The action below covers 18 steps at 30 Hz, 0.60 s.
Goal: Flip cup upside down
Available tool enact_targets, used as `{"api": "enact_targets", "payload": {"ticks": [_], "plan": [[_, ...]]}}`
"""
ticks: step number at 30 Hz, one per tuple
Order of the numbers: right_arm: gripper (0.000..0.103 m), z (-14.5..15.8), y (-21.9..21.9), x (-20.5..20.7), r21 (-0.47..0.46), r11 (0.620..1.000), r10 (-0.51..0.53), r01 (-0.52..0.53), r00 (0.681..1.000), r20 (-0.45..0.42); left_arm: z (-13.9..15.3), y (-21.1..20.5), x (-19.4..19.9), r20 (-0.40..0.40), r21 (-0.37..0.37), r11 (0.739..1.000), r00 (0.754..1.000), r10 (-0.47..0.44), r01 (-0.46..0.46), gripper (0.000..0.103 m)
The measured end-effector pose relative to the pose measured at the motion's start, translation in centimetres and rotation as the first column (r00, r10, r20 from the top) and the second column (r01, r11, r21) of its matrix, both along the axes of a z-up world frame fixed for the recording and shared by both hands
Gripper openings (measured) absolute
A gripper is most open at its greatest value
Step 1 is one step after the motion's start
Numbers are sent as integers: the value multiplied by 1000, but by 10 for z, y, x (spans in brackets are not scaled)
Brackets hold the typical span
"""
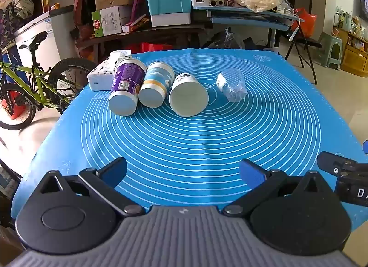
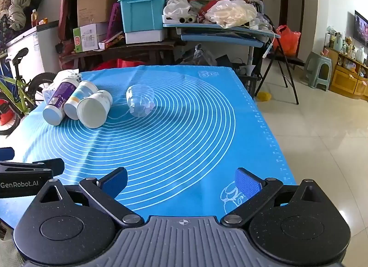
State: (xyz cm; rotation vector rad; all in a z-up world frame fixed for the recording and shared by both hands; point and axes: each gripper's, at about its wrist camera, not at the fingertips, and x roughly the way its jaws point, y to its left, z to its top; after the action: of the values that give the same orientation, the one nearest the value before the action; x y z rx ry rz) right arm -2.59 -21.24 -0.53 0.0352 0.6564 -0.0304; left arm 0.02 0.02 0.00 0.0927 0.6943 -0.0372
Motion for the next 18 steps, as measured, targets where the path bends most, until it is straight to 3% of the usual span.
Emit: {"api": "enact_targets", "payload": {"ticks": [18], "plan": [[101, -3, 4, 1, -6, 1000, 6, -6, 1000, 3, -4, 0, -1, 5, 6, 1000, 1000, -10, 10, 102]]}}
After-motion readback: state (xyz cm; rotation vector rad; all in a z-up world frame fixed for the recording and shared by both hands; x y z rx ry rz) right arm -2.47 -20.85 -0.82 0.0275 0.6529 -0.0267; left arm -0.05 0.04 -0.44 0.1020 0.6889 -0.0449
